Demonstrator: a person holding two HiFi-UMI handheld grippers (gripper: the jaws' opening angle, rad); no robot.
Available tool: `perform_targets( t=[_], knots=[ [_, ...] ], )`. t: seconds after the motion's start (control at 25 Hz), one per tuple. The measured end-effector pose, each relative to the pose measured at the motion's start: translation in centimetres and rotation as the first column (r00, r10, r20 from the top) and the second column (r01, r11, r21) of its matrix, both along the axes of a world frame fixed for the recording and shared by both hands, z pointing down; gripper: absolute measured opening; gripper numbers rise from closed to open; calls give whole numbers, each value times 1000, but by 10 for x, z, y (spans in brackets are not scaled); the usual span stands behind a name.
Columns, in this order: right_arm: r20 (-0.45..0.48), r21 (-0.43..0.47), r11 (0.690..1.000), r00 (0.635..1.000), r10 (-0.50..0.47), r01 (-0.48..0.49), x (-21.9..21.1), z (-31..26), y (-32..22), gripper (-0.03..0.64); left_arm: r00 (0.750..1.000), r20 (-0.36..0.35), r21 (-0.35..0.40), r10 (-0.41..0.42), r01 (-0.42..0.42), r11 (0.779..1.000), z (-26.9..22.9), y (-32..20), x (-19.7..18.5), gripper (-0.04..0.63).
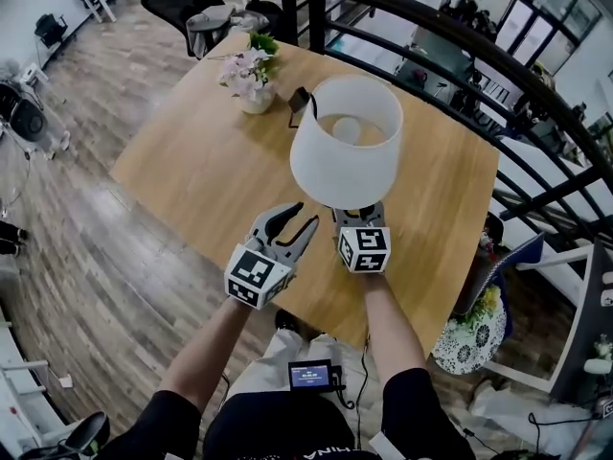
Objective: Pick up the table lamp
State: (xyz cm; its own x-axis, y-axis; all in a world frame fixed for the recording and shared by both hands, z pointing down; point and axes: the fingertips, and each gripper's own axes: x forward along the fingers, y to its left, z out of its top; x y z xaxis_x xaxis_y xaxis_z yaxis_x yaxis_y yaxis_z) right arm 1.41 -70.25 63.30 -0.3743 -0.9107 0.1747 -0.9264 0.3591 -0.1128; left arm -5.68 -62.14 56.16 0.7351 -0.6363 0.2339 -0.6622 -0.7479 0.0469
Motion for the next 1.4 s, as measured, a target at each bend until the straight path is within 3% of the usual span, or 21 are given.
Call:
perform_targets(
  t=[0.12,0.56,0.72,1.04,1.4],
  knots=[
    [-15,37,999,1000,-9,10,-3,4,-24,224,1000,20,16,-21,20,1000,12,-10,0,135],
    [-32,79,997,999,-24,27,-19,5,-66,221,997,23,-33,-76,77,996,34,-18,-18,135],
    [-42,105,994,999,-31,36,-23,0,-68,161,996,23,-29,-88,88,996,35,-24,-21,135],
    [-56,107,994,998,-12,18,-19,-2,-60,158,995,17,2,-95,95,996,23,-32,-22,135],
    [-43,140,989,998,-38,43,-20,-31,-37,156,999,0,88,-52,52,995,-13,-31,-11,135]
  ],
)
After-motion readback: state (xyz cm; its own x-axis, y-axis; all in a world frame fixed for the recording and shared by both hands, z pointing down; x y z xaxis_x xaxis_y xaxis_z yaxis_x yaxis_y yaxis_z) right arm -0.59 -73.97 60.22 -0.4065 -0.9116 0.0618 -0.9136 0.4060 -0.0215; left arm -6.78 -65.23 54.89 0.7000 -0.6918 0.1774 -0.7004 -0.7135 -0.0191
